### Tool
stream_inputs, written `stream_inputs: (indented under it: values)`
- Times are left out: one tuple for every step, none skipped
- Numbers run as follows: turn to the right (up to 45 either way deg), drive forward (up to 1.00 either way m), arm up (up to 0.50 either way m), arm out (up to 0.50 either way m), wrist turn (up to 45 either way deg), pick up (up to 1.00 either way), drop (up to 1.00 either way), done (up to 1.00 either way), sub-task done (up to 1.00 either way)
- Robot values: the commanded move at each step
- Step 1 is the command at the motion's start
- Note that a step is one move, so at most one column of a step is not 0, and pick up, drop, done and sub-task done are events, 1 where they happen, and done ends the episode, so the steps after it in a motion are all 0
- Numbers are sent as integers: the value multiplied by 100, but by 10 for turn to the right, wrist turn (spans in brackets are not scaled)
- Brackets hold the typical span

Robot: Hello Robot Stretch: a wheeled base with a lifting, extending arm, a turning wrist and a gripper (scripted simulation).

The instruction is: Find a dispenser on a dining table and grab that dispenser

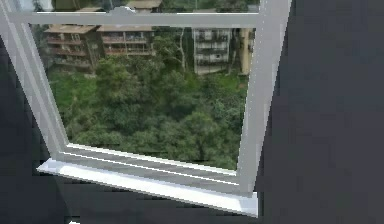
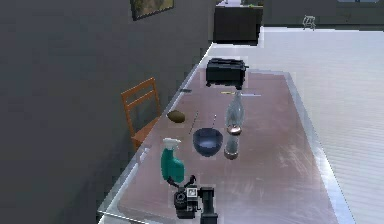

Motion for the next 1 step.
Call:
stream_inputs:
  values:
    - [0,0,0,0,0,100,0,0,0]
